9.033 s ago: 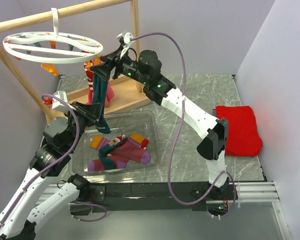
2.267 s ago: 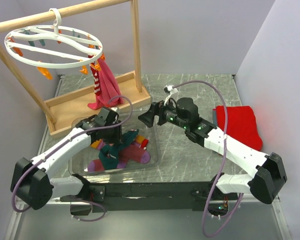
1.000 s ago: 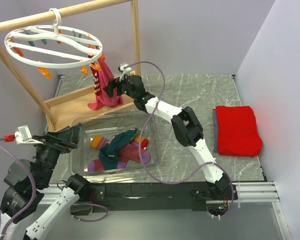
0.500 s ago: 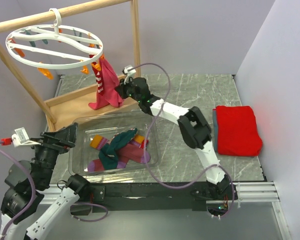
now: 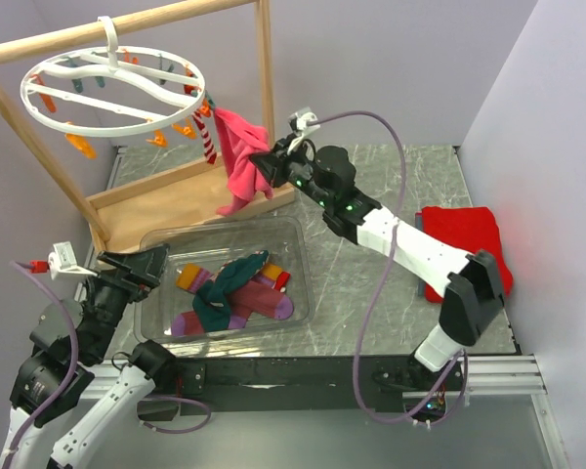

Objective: Remove the socks clipped to the hanger

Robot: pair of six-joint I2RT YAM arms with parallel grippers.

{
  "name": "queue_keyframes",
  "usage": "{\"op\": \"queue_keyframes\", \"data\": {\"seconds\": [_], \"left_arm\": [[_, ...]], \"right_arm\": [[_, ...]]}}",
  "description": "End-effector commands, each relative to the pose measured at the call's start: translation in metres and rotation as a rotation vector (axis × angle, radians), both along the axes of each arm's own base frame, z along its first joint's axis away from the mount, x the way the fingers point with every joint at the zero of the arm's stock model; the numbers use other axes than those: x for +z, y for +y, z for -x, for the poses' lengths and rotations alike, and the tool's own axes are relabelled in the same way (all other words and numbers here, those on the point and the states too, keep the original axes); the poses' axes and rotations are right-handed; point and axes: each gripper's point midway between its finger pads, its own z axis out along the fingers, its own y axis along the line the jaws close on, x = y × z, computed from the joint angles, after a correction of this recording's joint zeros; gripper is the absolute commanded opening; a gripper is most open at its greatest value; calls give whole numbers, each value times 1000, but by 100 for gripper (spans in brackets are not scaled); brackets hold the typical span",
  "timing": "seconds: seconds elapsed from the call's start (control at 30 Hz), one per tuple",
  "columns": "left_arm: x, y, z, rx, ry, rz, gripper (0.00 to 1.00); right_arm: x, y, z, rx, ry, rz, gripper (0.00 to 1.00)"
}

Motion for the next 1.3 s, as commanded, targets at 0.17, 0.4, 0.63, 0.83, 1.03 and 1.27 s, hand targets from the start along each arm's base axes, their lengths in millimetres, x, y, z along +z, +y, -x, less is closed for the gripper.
{"op": "queue_keyframes", "data": {"seconds": [0.17, 0.4, 0.63, 0.83, 1.03, 1.27], "left_arm": [[16, -25, 13, -153, -15, 61, 94], [28, -46, 20, -282, -95, 17, 97], [16, -68, 0, -338, -119, -52, 96], [-15, -75, -36, -274, -29, -113, 96], [-12, -78, -56, -230, -77, -101, 98], [-12, -32, -86, 95, 2, -23, 13]], "right_arm": [[41, 16, 96, 170, 2, -81, 1], [75, 45, 155, 330, -9, -158, 4], [78, 66, 157, 384, 69, -157, 5], [76, 77, 161, 428, 123, -143, 8], [69, 79, 165, 449, 151, -141, 10], [60, 72, 163, 417, 158, -125, 41]]}}
